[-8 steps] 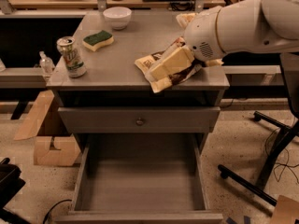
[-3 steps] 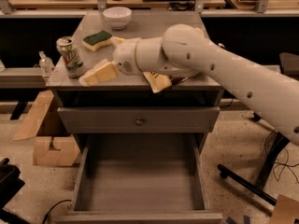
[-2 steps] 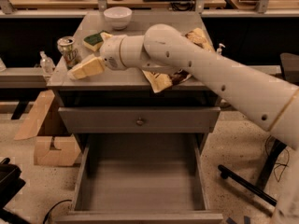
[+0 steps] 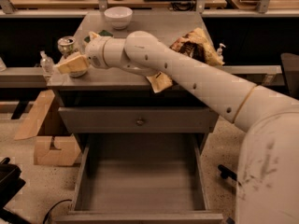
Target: Place 7up can into middle drawer
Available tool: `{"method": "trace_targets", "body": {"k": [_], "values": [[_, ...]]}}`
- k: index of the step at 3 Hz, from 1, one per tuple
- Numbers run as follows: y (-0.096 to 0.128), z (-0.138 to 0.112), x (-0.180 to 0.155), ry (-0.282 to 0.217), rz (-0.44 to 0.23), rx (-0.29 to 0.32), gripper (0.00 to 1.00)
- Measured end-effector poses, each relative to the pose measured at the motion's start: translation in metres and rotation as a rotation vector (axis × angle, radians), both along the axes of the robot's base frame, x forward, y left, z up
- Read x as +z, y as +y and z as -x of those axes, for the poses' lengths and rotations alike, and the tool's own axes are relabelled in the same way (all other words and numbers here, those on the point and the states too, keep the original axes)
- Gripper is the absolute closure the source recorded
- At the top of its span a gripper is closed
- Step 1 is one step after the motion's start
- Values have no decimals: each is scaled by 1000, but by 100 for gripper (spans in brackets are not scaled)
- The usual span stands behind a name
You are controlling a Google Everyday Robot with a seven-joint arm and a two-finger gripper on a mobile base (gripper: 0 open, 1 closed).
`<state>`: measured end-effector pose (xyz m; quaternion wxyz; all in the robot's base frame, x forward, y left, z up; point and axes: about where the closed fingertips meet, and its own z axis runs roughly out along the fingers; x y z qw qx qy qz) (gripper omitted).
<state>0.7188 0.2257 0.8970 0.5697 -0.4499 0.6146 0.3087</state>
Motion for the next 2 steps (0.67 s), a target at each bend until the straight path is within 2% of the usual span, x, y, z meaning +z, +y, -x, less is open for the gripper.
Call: {"method": "trace_targets", "body": {"k": [1,2], "values": [[37,-15,4,-16,-51,33,27],[53,-18,7,-18,-59,56,50]]}}
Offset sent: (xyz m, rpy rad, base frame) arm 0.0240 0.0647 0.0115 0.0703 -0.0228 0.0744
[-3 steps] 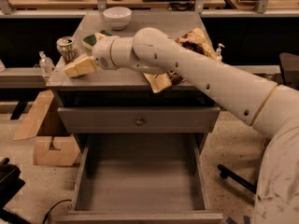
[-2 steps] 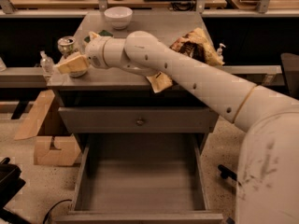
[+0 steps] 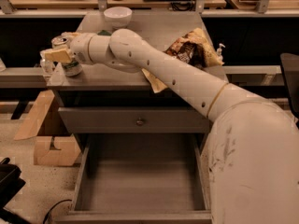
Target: Place 7up can into middle drawer
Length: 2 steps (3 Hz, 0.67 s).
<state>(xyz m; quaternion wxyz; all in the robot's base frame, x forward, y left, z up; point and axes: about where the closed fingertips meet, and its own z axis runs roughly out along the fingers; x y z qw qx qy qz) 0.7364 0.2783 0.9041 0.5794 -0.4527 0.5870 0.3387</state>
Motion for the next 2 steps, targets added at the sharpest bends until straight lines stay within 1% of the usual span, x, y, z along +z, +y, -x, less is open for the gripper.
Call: {"method": "trace_targets", "body": {"k": [1,2], "values": [[1,8,4,-7,42,13,73],[-32,55,28,-1,75,29,100]]}}
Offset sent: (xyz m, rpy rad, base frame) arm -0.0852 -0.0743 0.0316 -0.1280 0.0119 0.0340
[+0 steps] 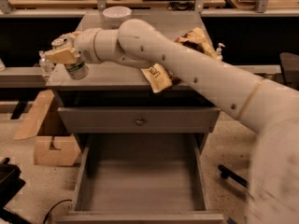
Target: Place 7up can into middle drawer
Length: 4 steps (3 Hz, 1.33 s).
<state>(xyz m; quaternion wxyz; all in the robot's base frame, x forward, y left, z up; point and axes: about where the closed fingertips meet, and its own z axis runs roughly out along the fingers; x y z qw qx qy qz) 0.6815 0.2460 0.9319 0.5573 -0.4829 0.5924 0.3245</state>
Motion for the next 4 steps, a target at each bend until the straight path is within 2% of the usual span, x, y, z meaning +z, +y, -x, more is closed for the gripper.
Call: {"method": "trace_targets", "body": {"k": [1,2,3,4], "values": [[-40,50,2,39,2,-26,100],[-75,123,-32,101,2,-16,100],[-109,154,-70,98,-16,15,100],[-149,147,-71,82,-16,-54,100]]}}
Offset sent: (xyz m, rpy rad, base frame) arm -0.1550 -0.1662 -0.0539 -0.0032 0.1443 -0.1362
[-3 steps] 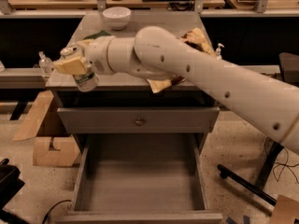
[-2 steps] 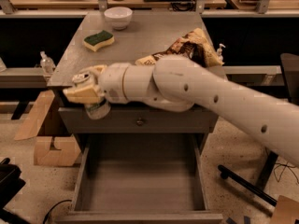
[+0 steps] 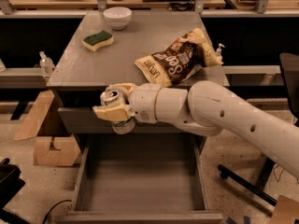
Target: Place 7up can into middle drawer
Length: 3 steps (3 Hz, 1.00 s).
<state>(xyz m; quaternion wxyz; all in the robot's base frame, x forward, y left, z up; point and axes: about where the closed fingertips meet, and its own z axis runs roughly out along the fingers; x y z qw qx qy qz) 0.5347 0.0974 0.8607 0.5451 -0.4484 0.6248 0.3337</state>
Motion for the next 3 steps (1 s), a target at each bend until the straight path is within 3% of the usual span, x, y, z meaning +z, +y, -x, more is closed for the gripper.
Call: {"method": "trace_targets", "body": {"k": [1,2,3], "values": [[2,0,-4,6,-6,4,100],[19,2,-36,51,-52,35,100],[58,21,-105,-2,-98,142,100]]}}
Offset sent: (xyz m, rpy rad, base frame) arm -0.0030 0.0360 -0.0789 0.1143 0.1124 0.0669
